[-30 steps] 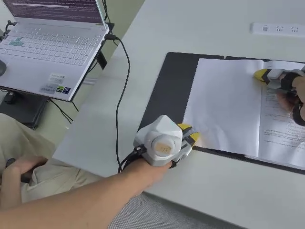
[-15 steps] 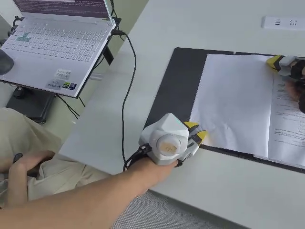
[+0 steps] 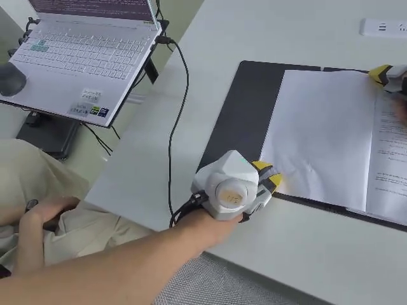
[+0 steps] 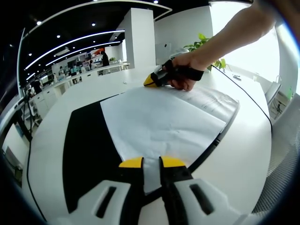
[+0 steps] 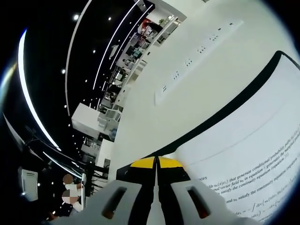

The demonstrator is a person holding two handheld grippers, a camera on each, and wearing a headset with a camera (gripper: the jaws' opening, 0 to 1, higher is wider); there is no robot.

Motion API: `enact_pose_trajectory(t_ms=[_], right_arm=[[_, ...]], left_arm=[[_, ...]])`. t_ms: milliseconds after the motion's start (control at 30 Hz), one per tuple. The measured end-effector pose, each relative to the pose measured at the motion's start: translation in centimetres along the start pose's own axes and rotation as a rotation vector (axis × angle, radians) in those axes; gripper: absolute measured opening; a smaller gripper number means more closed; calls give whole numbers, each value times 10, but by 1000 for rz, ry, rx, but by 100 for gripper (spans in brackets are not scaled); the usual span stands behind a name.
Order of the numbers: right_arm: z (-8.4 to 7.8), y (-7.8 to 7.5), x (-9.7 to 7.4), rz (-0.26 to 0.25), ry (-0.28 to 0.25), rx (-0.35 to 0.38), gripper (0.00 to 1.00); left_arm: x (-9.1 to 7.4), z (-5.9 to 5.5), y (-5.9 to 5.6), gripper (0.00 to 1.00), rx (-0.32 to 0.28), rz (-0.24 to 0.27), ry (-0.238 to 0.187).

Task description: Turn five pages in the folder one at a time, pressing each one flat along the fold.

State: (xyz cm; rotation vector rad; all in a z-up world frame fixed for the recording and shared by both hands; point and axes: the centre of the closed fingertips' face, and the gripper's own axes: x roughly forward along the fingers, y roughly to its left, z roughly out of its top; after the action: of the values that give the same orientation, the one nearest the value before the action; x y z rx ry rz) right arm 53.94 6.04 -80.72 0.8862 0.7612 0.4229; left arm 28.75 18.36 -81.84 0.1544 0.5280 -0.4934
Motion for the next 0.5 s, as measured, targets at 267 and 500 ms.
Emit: enact_pose_trajectory(t_ms=[267,500], right_arm=[[-6,0,-6,24,45,15,0],[-18,2,-13,43,93,8,0]], left_arm=[[0,0,0,11,3,0,-1],[0,0,0,11,8,-2,-1]])
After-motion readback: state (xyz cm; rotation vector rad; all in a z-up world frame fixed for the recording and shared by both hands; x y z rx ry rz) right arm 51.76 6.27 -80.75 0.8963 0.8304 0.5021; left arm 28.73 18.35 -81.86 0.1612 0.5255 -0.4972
